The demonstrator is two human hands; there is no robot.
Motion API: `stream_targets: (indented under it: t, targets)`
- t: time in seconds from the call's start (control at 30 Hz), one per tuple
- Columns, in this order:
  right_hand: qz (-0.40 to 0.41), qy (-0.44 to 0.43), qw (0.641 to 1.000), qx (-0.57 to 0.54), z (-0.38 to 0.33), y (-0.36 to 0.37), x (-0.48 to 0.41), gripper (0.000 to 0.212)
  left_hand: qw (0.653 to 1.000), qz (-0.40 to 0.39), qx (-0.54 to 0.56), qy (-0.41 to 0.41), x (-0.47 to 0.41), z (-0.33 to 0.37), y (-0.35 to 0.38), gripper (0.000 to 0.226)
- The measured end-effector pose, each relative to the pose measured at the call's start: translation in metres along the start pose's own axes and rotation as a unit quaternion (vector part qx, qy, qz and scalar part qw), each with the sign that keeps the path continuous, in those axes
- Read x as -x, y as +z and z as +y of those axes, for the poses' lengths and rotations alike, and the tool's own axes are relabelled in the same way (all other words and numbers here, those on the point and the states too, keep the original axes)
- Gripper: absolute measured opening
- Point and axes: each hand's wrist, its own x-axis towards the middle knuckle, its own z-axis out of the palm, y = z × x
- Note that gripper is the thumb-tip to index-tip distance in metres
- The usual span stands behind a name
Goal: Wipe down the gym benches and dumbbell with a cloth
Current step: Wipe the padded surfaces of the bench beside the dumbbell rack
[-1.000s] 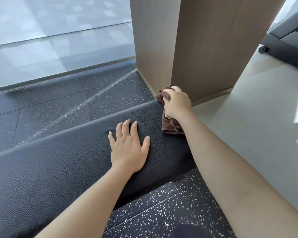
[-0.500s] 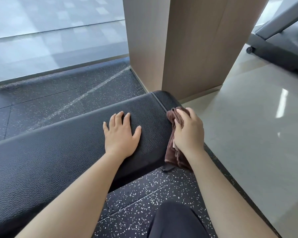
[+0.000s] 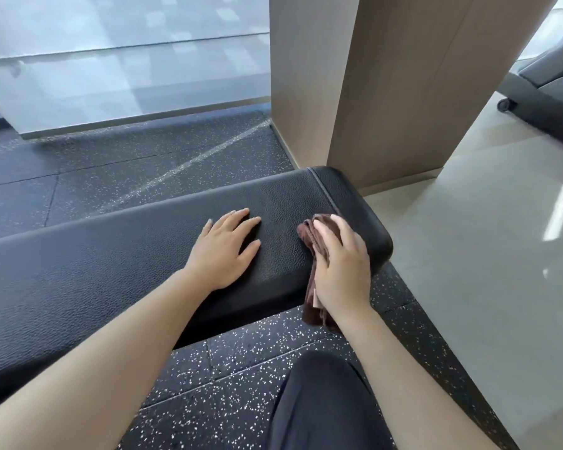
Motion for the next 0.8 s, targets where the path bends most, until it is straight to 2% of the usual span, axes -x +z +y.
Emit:
stream_targets:
  t: [0.1,0.23,0.43,0.6,0.7,0.8]
  targets:
    - [-0.031,-0.046,0.998,-0.007,-0.018,0.008,0.005,0.044,0.999,0.042,-0.005,-0.032,0.034,-0.024,-0.008,0.047]
    - [-0.071,-0.048,0.996,-0.012,-0.033,0.018,-0.022,0.039,0.993,0.086,0.025,-0.081,0.039,-0.029,-0.011,0.049]
    - [-0.136,-0.051,0.989,0.006,-0.079,0.046,-0.062,0.041,0.994,0.067,0.03,-0.086,0.041,-0.042,-0.014,0.052]
    - [-0.149,-0.08,0.985,0.013,-0.135,0.087,-0.064,0.042,0.989,0.057,-0.024,-0.132,0.067,-0.116,-0.037,0.058]
    - [-0.171,-0.11,0.979,0.002,-0.184,0.116,-0.062,0.041,0.987,0.06,-0.028,-0.146,0.087,-0.163,-0.054,0.056]
    - [-0.178,-0.123,0.976,0.0,-0.222,0.136,-0.058,0.042,0.987,0.059,-0.012,-0.15,0.094,-0.181,-0.063,0.059]
